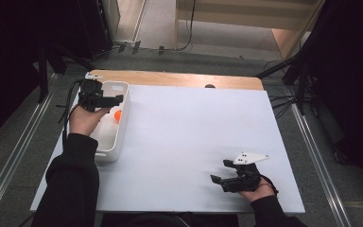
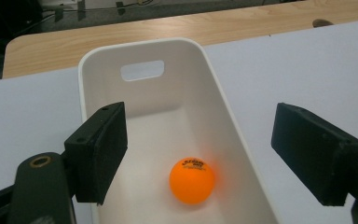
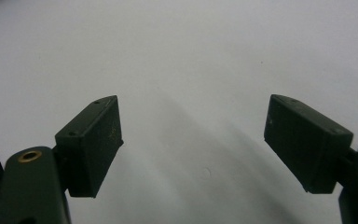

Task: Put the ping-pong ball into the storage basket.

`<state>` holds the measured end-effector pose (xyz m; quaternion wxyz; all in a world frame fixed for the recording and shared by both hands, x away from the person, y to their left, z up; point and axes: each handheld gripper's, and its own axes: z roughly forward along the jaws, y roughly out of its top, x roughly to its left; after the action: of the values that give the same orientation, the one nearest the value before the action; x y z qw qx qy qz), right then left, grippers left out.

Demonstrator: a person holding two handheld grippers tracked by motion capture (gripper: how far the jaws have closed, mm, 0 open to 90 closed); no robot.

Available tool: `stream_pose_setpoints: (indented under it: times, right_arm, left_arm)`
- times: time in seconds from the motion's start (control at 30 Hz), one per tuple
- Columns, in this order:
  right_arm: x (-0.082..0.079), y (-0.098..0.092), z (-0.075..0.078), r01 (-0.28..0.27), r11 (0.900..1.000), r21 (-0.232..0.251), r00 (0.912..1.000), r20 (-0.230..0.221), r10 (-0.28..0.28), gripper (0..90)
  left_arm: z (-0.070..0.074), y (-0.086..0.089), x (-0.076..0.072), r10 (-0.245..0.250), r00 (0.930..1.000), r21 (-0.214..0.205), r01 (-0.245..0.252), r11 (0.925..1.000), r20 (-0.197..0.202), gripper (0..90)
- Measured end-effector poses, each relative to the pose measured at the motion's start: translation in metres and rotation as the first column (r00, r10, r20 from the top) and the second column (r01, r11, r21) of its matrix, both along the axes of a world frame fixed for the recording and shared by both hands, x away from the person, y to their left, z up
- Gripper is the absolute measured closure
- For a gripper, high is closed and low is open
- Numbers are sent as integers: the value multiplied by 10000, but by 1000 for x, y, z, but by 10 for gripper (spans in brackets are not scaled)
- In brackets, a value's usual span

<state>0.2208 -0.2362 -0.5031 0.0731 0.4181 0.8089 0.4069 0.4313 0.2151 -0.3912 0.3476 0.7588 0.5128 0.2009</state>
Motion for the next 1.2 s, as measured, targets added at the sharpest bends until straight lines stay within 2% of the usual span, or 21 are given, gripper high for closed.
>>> stream_pose_setpoints:
  times: [0.1, 0.2, 0.33, 0.53, 0.73, 1.0, 1.17, 1.2]
  right_arm:
    - [0, 0, 0, -17, 10000, -11, 10000, -18, 17, 177]
    - [0, 0, 0, 24, 10000, -16, 10000, -16, -24, 177]
    - [0, 0, 0, -45, 10000, -43, 10000, 7, 46, 176]
    - [-1, -1, 0, 32, 10000, -40, 10000, 63, -32, 176]
    - [-3, -1, 0, 51, 10000, -35, 10000, 0, -51, 177]
    - [-4, -2, 0, 98, 9999, -34, 9999, 29, -98, 176]
    - [-4, -2, 0, 86, 10000, -13, 10000, 24, -86, 177]
    - [-4, -2, 0, 92, 10000, -8, 10000, 23, -92, 176]
  left_arm:
    - [4, -2, -2, -214, 9998, -129, 214, 9997, -13, 190]
    - [8, -4, -4, -580, 9983, -456, 581, 9973, 25, 191]
    - [13, -9, -7, -897, 9960, -590, 899, 9942, 56, 190]
    - [16, -19, -9, -1430, 9896, -618, 1418, 9880, -164, 191]
    - [14, -28, -10, -1799, 9834, -664, 1782, 9818, -217, 191]
    - [11, -36, -10, -2062, 9780, -736, 2035, 9763, -312, 191]
    - [10, -40, -11, -2356, 9711, -938, 2313, 9684, -381, 191]
    - [10, -41, -11, -2481, 9680, -1082, 2429, 9640, -375, 191]
